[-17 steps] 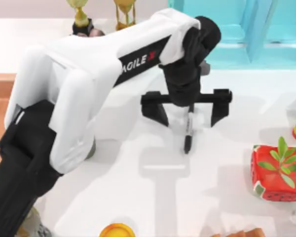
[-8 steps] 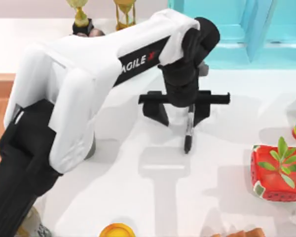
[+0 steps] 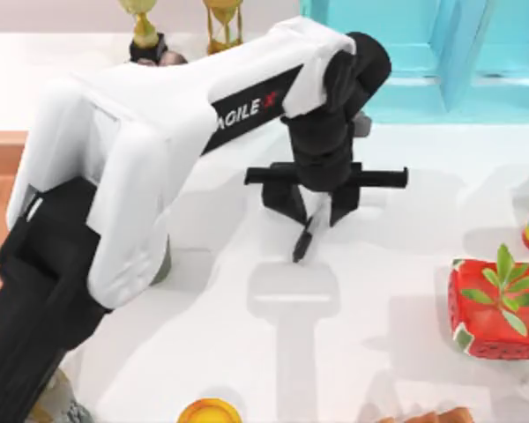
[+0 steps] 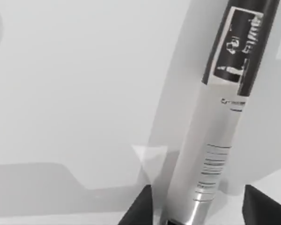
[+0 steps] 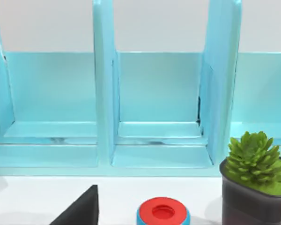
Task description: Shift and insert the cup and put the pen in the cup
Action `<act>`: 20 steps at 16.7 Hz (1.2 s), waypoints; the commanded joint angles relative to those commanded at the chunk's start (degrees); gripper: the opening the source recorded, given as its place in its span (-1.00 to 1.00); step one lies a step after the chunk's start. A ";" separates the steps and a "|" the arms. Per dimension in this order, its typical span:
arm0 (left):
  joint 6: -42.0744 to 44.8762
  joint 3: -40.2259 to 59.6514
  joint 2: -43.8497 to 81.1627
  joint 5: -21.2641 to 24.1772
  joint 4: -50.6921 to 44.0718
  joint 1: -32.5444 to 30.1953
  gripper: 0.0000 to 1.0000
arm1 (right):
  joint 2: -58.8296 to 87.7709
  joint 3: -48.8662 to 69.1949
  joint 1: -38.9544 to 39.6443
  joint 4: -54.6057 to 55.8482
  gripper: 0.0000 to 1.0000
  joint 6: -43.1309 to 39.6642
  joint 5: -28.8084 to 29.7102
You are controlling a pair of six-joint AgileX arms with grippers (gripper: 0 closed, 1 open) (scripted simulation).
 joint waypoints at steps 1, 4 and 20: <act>0.00 0.00 0.00 0.00 0.00 0.00 -1.00 | 0.00 0.00 0.00 0.00 1.00 0.00 0.00; 2.19 -1.16 -4.66 -2.78 -2.28 0.86 -1.00 | 0.00 0.00 0.00 0.00 1.00 0.00 0.00; -5.91 -20.73 -28.61 -4.01 -5.65 -6.83 -1.00 | 0.00 0.00 0.00 0.00 1.00 0.00 0.00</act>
